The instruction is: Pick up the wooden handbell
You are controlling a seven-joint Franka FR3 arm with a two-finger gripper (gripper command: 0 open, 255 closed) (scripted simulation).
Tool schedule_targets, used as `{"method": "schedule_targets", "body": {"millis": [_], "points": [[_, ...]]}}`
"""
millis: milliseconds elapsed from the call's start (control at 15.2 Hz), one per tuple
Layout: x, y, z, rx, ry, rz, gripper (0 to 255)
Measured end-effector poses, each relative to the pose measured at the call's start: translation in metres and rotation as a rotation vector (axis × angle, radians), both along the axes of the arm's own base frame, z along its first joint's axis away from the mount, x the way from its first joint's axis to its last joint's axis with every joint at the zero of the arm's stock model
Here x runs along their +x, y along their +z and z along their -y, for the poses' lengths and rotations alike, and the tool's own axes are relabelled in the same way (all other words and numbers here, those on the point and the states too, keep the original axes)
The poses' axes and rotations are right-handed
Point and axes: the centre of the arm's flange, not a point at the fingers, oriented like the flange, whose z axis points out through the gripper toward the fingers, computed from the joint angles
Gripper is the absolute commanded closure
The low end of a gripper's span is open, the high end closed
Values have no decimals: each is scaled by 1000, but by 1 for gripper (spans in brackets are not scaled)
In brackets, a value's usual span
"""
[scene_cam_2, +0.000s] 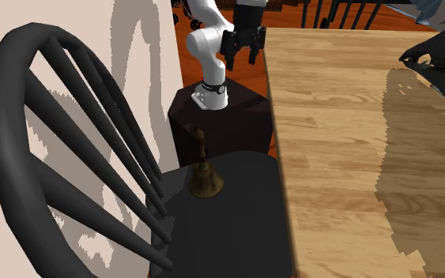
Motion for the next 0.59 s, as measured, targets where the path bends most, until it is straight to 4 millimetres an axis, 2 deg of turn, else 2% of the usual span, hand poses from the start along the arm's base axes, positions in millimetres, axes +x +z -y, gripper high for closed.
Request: {"method": "schedule_targets", "body": {"millis": [594], "points": [[33, -31, 111, 29, 10, -28, 0]]}}
